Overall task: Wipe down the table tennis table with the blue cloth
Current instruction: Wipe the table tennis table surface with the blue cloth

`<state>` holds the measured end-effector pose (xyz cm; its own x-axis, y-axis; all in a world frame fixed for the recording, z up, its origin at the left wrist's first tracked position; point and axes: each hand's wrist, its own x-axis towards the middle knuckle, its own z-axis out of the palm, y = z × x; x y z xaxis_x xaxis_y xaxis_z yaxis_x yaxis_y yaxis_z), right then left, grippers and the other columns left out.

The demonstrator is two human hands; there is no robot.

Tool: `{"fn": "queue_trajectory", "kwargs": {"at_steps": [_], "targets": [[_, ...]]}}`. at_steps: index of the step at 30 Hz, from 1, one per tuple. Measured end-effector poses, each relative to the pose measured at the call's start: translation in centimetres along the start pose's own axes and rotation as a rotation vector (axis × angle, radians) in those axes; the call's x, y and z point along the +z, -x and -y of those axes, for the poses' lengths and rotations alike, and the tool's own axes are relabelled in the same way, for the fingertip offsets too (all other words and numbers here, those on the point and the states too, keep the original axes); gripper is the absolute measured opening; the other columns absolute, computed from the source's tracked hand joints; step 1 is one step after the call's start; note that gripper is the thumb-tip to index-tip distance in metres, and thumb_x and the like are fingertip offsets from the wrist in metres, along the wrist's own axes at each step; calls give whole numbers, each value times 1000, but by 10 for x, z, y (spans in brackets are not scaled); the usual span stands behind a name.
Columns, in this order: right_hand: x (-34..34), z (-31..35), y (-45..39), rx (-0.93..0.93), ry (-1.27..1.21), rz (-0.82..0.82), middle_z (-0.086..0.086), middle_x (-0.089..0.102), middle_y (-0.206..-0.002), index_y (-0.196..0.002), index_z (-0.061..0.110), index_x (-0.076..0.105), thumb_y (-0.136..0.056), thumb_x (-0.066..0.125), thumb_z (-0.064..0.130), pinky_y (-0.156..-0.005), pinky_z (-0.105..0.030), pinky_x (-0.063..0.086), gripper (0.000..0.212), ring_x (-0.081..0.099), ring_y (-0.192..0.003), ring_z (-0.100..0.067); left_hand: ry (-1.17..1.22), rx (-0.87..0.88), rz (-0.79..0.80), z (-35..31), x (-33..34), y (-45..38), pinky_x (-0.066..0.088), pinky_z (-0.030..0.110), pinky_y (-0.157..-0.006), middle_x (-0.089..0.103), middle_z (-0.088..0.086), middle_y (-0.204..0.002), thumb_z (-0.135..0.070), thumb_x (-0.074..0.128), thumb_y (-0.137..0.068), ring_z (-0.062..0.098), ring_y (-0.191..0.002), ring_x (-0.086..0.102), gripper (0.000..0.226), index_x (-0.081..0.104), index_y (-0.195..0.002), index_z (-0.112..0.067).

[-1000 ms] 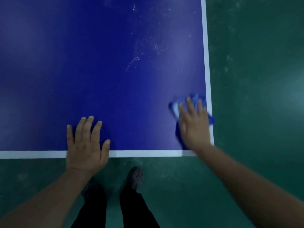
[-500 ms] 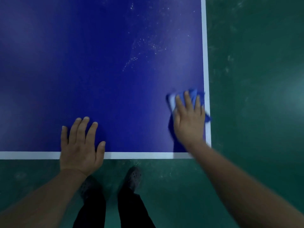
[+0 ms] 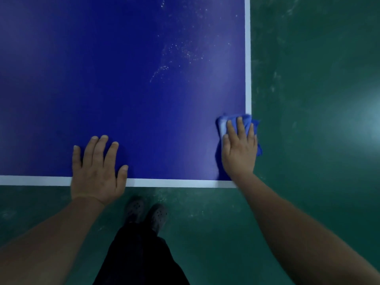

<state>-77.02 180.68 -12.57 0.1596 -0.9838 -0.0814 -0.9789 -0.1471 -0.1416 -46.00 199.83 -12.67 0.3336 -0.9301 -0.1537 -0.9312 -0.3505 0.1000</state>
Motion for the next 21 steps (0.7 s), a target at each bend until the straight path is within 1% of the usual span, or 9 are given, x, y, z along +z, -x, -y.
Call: {"fn": "queue_trajectory", "kwargs": {"at_steps": [2,4,6,9,12,14,17,19,21], "targets": [[3,-7,52,-28,26,13,-1,31,-162,-149,25,46,-103,28,40,-121,-52,23,51,21,-151,-36,-2,-1,12,0,0,1,5,60,-120,33,21,-156,-49,30,-94,38,-148,23,71,45,-145,-1],[4,-21,76,-58,11,38,0,31,-162,-149,24,46,-104,30,39,-120,-54,24,50,19,-151,-36,6,1,15,-1,-2,0,5,60,-120,33,22,-155,-49,30,-94,39,-147,24,71,45,-145,-1],[4,-28,65,-56,10,63,3,25,-163,-151,24,43,-104,27,40,-121,-53,22,52,16,-152,-35,17,-1,27,-2,-2,0,3,58,-120,33,21,-156,-49,30,-95,39,-147,24,71,46,-145,-1],[3,-13,38,95,6,76,9,9,-164,-154,28,36,-101,18,48,-123,-51,15,59,10,-154,-33,18,14,47,1,0,0,-1,55,-121,34,21,-156,-51,29,-96,38,-147,24,72,46,-145,-1],[2,14,14,146,-4,67,6,10,-167,-156,31,31,-99,12,51,-124,-50,6,63,5,-154,-32,23,24,50,3,1,-1,-3,54,-121,36,22,-155,-53,29,-96,39,-147,26,74,48,-145,-1],[1,30,0,64,2,71,4,16,-167,-155,32,31,-101,15,49,-124,-50,6,60,7,-154,-33,28,23,41,2,2,-2,-3,54,-122,37,22,-155,-54,29,-95,38,-147,26,74,49,-144,-1],[1,43,-6,-115,37,102,4,21,-166,-154,32,34,-104,19,47,-124,-51,10,55,11,-153,-35,31,25,28,2,3,0,4,59,-121,37,22,-155,-56,24,-97,38,-146,27,76,49,-143,0],[-1,37,-13,-216,49,119,3,23,-165,-153,30,38,-104,22,46,-123,-53,12,54,14,-152,-36,21,29,28,2,4,0,7,61,-121,37,22,-155,-57,19,-99,39,-146,29,78,49,-142,0],[-5,23,-38,-244,68,127,2,24,-165,-153,30,39,-103,23,47,-122,-54,15,54,16,-151,-37,9,32,8,3,5,-1,12,65,-119,38,23,-154,-55,24,-97,40,-145,30,76,50,-142,2]]}}
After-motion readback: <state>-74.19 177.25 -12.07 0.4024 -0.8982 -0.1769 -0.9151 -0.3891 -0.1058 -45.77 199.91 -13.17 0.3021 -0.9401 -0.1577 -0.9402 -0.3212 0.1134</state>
